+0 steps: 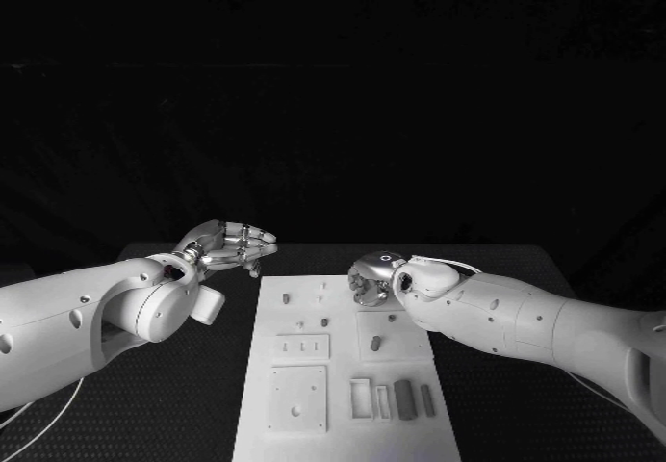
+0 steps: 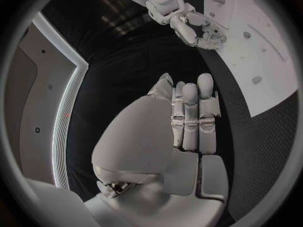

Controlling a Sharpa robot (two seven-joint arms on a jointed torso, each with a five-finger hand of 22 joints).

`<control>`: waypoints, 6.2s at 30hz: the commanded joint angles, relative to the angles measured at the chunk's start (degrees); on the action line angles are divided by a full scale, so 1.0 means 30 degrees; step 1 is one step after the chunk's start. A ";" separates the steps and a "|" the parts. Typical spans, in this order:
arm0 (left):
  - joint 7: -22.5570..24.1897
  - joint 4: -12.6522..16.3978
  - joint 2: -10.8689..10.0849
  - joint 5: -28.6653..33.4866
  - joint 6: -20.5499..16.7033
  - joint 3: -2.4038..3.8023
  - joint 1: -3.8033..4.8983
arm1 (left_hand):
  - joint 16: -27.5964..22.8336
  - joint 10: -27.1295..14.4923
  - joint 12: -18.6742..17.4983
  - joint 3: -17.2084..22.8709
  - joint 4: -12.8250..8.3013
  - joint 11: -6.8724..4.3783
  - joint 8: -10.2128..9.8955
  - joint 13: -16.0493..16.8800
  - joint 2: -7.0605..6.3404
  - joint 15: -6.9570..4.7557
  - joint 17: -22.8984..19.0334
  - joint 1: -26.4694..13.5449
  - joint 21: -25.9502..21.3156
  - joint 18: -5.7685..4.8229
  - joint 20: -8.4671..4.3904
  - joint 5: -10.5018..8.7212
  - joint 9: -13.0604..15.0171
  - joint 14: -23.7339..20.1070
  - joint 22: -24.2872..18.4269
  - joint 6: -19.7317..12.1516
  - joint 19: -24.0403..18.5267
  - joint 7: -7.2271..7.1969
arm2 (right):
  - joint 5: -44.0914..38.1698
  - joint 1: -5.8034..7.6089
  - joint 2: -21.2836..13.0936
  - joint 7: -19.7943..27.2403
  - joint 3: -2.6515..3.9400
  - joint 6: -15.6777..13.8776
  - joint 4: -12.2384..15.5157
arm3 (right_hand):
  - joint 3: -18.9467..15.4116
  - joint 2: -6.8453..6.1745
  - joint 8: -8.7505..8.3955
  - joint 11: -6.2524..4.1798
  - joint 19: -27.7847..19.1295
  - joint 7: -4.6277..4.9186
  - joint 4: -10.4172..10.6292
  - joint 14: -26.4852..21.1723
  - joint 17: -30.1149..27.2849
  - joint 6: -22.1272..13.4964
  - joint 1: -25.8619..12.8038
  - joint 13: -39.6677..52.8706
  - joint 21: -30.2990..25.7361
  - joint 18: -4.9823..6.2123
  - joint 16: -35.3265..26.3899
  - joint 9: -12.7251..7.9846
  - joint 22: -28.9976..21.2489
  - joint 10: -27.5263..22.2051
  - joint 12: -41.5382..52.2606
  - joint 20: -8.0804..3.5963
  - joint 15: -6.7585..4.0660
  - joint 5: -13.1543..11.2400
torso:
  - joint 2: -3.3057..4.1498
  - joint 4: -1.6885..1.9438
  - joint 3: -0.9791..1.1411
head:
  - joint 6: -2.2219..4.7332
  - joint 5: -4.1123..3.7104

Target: Assemble the parts on the task board

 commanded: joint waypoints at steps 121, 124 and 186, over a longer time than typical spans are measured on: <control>0.0065 0.0325 0.0220 0.0092 0.0330 0.0008 0.0339 | 0.0450 0.0090 -0.0489 0.0250 0.0020 0.0096 -0.0339 0.0194 -0.0164 0.0092 -0.0198 -0.0369 -0.0002 0.1439 0.0040 -0.0068 0.0115 0.0252 0.0262 0.0012 0.0343 0.0184 | -0.1138 0.0043 0.3107 -0.2751 -0.0077 -0.4288 -0.1528 | 0.1380 0.0858 0.1023 -0.1140 0.0379 -0.1174 0.0019 0.0234 0.0323 0.2933 0.0044 0.3329 0.2433 0.1231 0.2520 0.1672 0.0414 0.2306 0.1600 -0.0798 -0.1154 0.0108 | 0.0613 0.0239 -0.0096 | 0.0633 0.0335; 0.0059 0.0407 0.0204 0.0092 0.0312 0.0008 0.0390 | 0.0453 0.0091 -0.0492 0.0251 0.0018 0.0096 -0.0340 0.0195 -0.0167 0.0091 -0.0200 -0.0367 -0.0002 0.1440 0.0040 -0.0068 0.0116 0.0253 0.0264 0.0012 0.0345 0.0184 | -0.1138 0.0039 0.3197 -0.2725 -0.0077 -0.4277 -0.1636 | 0.1385 0.0860 0.1018 -0.1138 0.0376 -0.1173 0.0020 0.0232 0.0322 0.2930 0.0045 0.3336 0.2437 0.1231 0.2524 0.1675 0.0413 0.2298 0.1595 -0.0799 -0.1153 0.0108 | 0.0682 0.0291 -0.0111 | 0.0688 0.0307; 0.0012 0.0332 -0.0014 0.0089 0.0321 0.0003 0.0453 | 0.0524 0.0097 -0.0612 0.0271 0.0022 0.0106 -0.0401 0.0245 -0.0222 0.0100 -0.0276 -0.0407 -0.0037 0.1458 0.0049 -0.0080 0.0149 0.0260 0.0329 -0.0002 0.0392 0.0177 | -0.1697 0.0301 0.2190 -0.3170 -0.0066 -0.4715 -0.0462 | 0.1480 0.0742 0.0961 -0.1163 0.0377 -0.1204 0.0017 0.0236 0.0300 0.3028 0.0138 0.3681 0.2663 0.1231 0.2724 0.1838 0.0412 0.2296 0.1584 -0.0847 -0.1178 0.0097 | 0.1096 0.0373 -0.0205 | 0.0713 0.0150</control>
